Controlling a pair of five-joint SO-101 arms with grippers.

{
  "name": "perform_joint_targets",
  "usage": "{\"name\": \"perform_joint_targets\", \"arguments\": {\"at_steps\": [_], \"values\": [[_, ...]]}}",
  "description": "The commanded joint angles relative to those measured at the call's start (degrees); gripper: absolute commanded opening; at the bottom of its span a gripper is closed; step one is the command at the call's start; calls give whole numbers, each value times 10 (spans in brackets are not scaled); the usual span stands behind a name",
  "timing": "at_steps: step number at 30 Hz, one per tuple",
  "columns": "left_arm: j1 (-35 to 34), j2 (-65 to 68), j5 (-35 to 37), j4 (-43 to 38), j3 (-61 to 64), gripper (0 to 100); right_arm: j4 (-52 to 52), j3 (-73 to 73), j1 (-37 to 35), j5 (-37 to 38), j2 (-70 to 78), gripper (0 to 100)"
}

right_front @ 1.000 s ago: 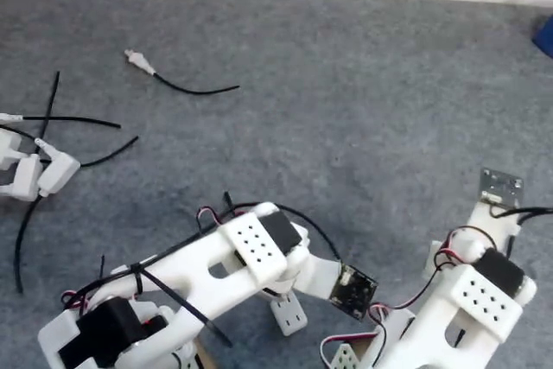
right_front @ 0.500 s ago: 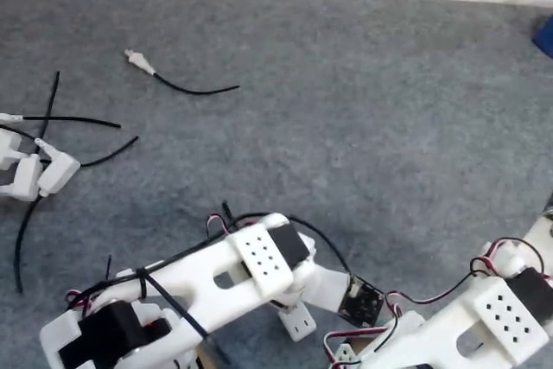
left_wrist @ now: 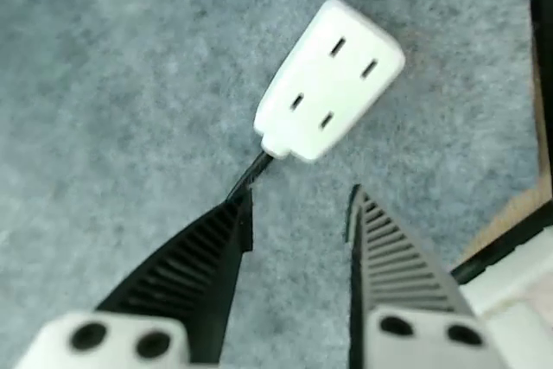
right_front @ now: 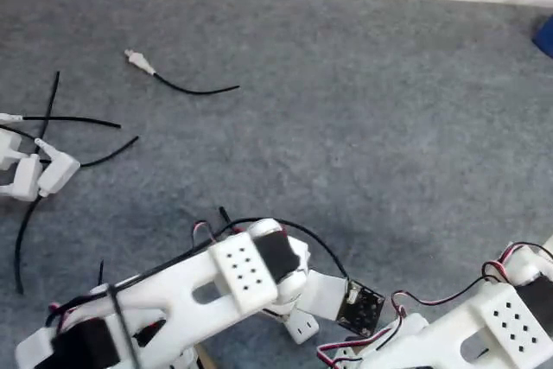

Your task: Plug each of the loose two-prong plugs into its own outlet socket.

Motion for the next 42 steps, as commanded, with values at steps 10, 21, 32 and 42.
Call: {"name": "perform_joint_targets", "arguments": {"at_steps": [10,21,32,42], "values": [[68,-60,3,-98,60,247,-72,-29,152,-7,-5,343],[71,-59,3,-190,125,245,-109,-27,226,-7,-6,343],[68,-59,3,-169,129,245,-84,-25,181,-6,-7,343],[34,-58,3,-215,130,246,-49,-34,195,-2,-9,343]]}}
